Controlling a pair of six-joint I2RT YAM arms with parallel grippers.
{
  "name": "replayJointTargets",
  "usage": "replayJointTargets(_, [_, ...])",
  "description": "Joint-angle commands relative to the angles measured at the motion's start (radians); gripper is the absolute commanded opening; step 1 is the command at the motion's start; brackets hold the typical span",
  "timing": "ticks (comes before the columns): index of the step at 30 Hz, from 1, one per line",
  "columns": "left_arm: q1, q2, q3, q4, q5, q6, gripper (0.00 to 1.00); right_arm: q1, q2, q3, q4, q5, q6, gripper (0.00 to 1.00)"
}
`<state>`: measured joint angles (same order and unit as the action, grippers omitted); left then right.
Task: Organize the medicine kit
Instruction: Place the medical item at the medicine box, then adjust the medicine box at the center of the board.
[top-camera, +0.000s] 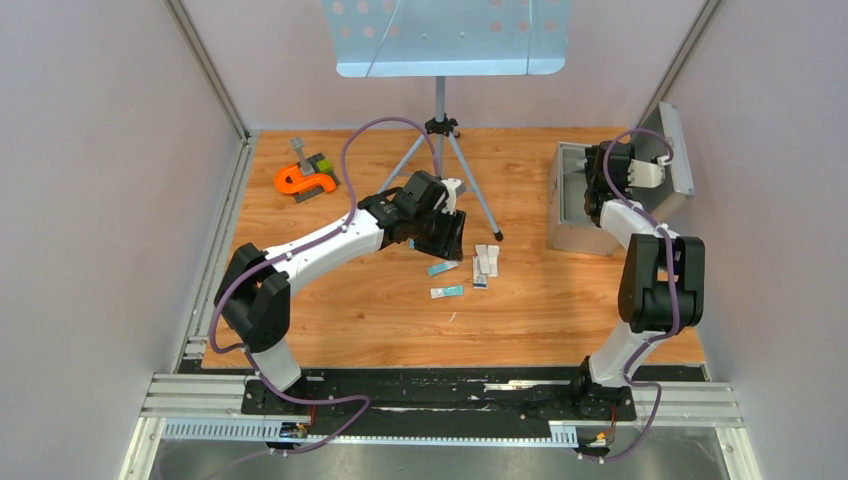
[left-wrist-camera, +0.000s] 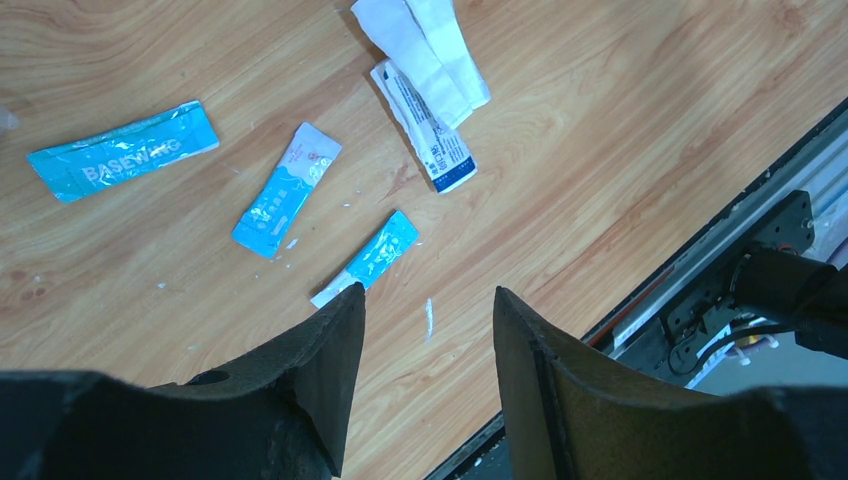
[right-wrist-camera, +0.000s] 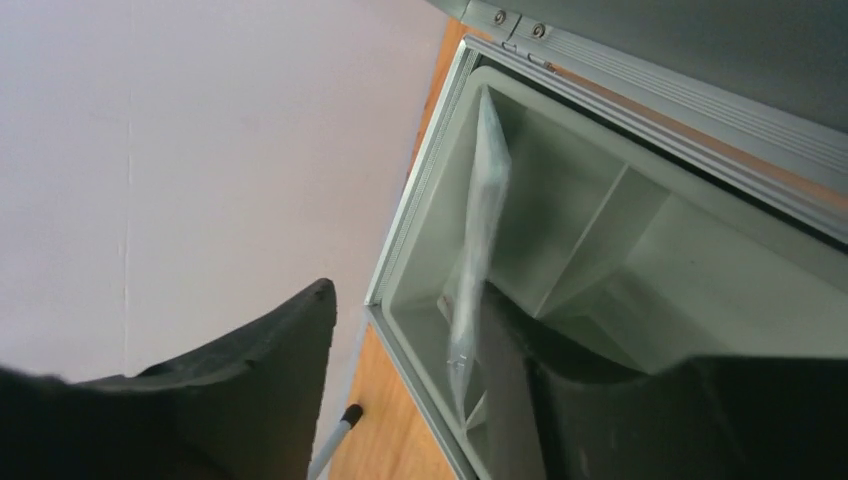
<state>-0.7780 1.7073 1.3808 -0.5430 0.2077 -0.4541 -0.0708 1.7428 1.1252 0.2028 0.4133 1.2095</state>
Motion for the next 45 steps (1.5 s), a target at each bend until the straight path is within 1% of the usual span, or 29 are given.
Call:
replayJointTargets(1, [0.004,-0.04,-0.004,0.015,0.012,0.014,0.58,-0.003,-0.051,0.001,0.056,-0.031,-0.016,0.57])
replayJointTargets(3, [0.003,-0.044,-0.007,0.015,0.013,0.013,0.58,-0.003,-0.075,-0.01,0.06,-0.043,-0.028,0.6])
replayJointTargets(7, [0.004,-0.055,-0.014,0.02,0.014,0.01,0.58,-0.003,-0.133,-0.028,0.054,-0.074,-0.065,0.61])
replayJointTargets(10, [0.003,-0.062,-0.02,0.023,0.014,0.006,0.58,-0.001,-0.204,-0.049,-0.004,-0.106,-0.076,0.62])
replayJointTargets(13, [0.003,-0.069,-0.022,0.026,0.018,0.003,0.58,0.0,-0.282,-0.099,-0.027,-0.131,-0.092,0.63])
replayJointTargets(15, [0.003,-0.076,-0.025,0.029,0.021,0.001,0.58,0.0,-0.32,-0.119,-0.048,-0.162,-0.128,0.63])
replayJointTargets(17, [0.003,-0.083,-0.029,0.031,0.022,0.0,0.58,0.002,-0.335,-0.11,-0.093,-0.222,-0.216,0.63])
replayJointTargets(24, [0.003,-0.111,-0.052,0.035,0.014,-0.004,0.58,0.006,-0.289,0.008,-0.38,-0.392,-0.594,0.61])
replayJointTargets(27, [0.005,-0.112,-0.055,0.037,0.013,-0.007,0.58,0.008,-0.243,0.065,-0.501,-0.456,-0.698,0.6])
replayJointTargets(28, [0.004,-0.112,-0.056,0.039,0.012,-0.008,0.58,0.008,-0.231,0.076,-0.532,-0.462,-0.715,0.59])
replayJointTargets(31, [0.003,-0.111,-0.056,0.038,0.012,-0.013,0.58,0.011,-0.216,0.072,-0.551,-0.485,-0.772,0.57])
replayJointTargets(36, [0.003,-0.112,-0.061,0.042,0.01,-0.02,0.58,0.034,-0.126,0.145,-0.655,-0.517,-0.867,0.54])
replayJointTargets(39, [0.003,-0.112,-0.064,0.046,0.009,-0.026,0.58,0.064,-0.068,0.194,-0.716,-0.497,-0.922,0.52])
replayJointTargets(40, [0.003,-0.112,-0.065,0.046,0.01,-0.029,0.58,0.066,-0.056,0.204,-0.729,-0.486,-0.936,0.5])
replayJointTargets(41, [0.004,-0.114,-0.067,0.046,0.009,-0.03,0.58,0.1,-0.047,0.211,-0.738,-0.471,-0.95,0.47])
replayJointTargets(43, [0.003,-0.118,-0.071,0.046,0.006,-0.03,0.58,0.128,-0.041,0.213,-0.748,-0.431,-0.969,0.41])
replayJointTargets(45, [0.003,-0.122,-0.075,0.047,0.003,-0.031,0.58,0.144,-0.046,0.207,-0.754,-0.415,-0.98,0.34])
